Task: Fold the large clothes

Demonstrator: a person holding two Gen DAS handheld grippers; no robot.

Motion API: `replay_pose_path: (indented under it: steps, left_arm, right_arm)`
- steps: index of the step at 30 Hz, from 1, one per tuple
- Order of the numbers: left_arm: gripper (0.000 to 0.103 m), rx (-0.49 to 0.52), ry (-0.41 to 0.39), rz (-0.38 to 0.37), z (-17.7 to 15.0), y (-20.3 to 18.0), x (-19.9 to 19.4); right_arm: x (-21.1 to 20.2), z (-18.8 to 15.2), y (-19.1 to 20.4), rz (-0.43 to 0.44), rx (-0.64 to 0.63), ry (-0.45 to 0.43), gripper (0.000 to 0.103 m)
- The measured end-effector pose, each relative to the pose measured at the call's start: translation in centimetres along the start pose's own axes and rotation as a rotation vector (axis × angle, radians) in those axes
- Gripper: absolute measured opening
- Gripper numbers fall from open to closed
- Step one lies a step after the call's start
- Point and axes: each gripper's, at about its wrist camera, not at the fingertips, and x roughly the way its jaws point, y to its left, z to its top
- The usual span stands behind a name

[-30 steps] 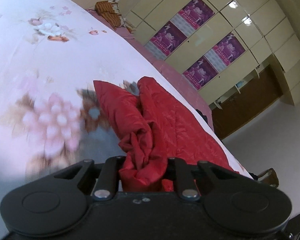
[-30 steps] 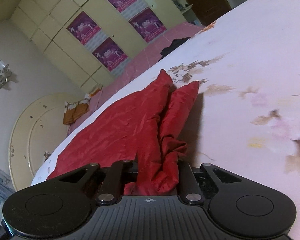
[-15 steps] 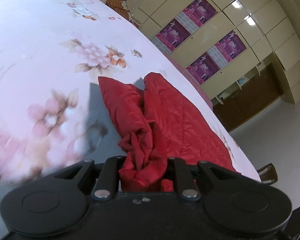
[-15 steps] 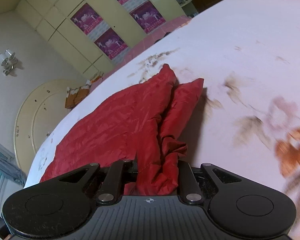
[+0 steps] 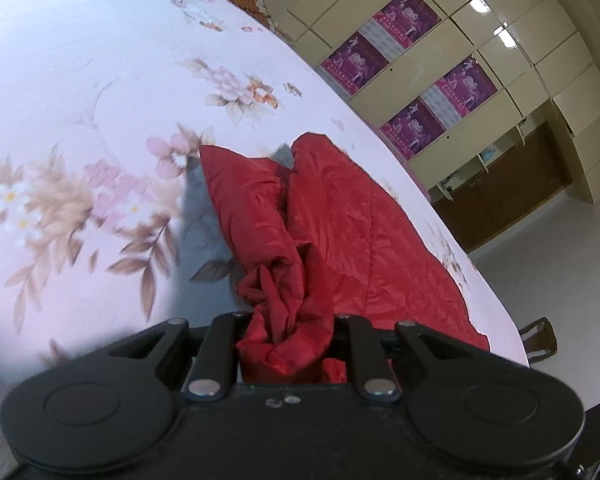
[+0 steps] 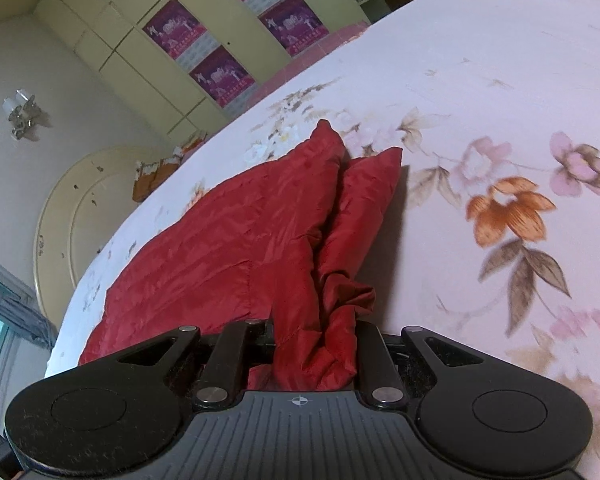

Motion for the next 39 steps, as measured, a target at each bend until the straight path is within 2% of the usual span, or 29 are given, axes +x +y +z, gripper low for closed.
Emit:
replay_pose_path:
  steps: [3,6,11,12,13,14,15,18,19,20,21,22,25,27,28,29,30,32,36,39]
  left_arm:
    - [0.018,0.008,0.012,-0.009,-0.2,0.8,0.2]
    - [0.025,0.003,0.014,-0.012,-0.7,1.6,0.9]
    - [0.033,-0.037,-0.006,-0.054,-1.2,2.7,0.8]
    - [0.035,-0.045,-0.006,-0.059,-1.2,2.8,0.7]
    - [0.039,-0.053,-0.002,-0.061,-1.1,2.8,0.6]
    - [0.046,-0.057,0.003,-0.059,-1.0,2.8,0.4]
    - [0.050,-0.054,0.005,-0.054,-1.0,2.5,0.2]
    - [0.068,-0.045,0.010,-0.027,-1.0,1.7,-0.4]
    - [0.077,-0.040,0.007,-0.027,-1.1,1.5,-0.6]
    - [0.079,-0.034,0.003,-0.018,-1.2,1.1,-0.8]
    - [0.078,-0.024,0.007,-0.010,-1.3,0.9,-0.9]
    - [0.074,-0.011,0.011,-0.007,-1.4,0.6,-0.8]
    - [0.067,-0.010,0.008,-0.005,-1.2,0.8,-0.3]
    - [0.056,-0.032,0.012,-0.009,-0.7,1.2,0.4]
    - [0.046,-0.035,0.029,-0.019,-0.3,1.3,0.8]
    - [0.035,-0.031,0.050,-0.032,0.0,1.3,1.2]
    - [0.033,-0.025,0.062,-0.037,0.2,1.4,1.5]
    - [0.026,-0.009,0.063,-0.045,0.5,1.3,1.7]
    - [0.020,0.002,0.042,-0.060,0.2,1.6,1.2]
    - [0.017,0.009,0.019,-0.067,-0.1,1.5,0.6]
  right_arm:
    - [0.3,-0.5,-0.5,-0.015,0.007,0.013,0.014]
    - [1.3,-1.2,-1.3,-0.030,0.031,0.016,0.014]
    - [2.0,-1.0,-1.6,-0.041,0.050,0.026,0.021]
    - [1.8,-0.8,-1.7,-0.045,0.054,0.028,0.031]
    - [1.4,-0.5,-1.7,-0.061,0.059,0.018,0.049]
    - [0.6,-0.6,-1.6,-0.078,0.058,-0.008,0.061]
    - [-0.2,-0.4,-1.4,-0.114,0.049,-0.037,0.084]
    - [-2.5,0.0,-0.7,-0.220,-0.018,-0.101,0.086]
    - [-3.3,0.1,-0.6,-0.235,-0.021,-0.122,0.086]
    - [-4.1,0.2,-0.6,-0.240,-0.021,-0.146,0.086]
    - [-4.8,0.3,-0.3,-0.244,-0.031,-0.166,0.077]
    - [-5.0,0.4,0.3,-0.244,-0.043,-0.168,0.054]
    - [-4.5,0.8,2.7,-0.202,-0.088,-0.131,0.015]
    - [-3.3,0.8,5.3,-0.147,-0.133,-0.108,0.012]
    - [-2.6,0.7,6.4,-0.121,-0.154,-0.095,0.011]
    - [-1.7,0.4,7.6,-0.095,-0.180,-0.076,0.005]
    - [-0.8,0.2,8.9,-0.066,-0.206,-0.055,0.000]
    - [1.1,-0.7,11.6,-0.022,-0.255,-0.011,0.000]
    - [4.9,-2.9,15.4,0.018,-0.347,0.052,0.000]
    - [7.8,-4.4,15.9,-0.007,-0.378,0.113,0.000]
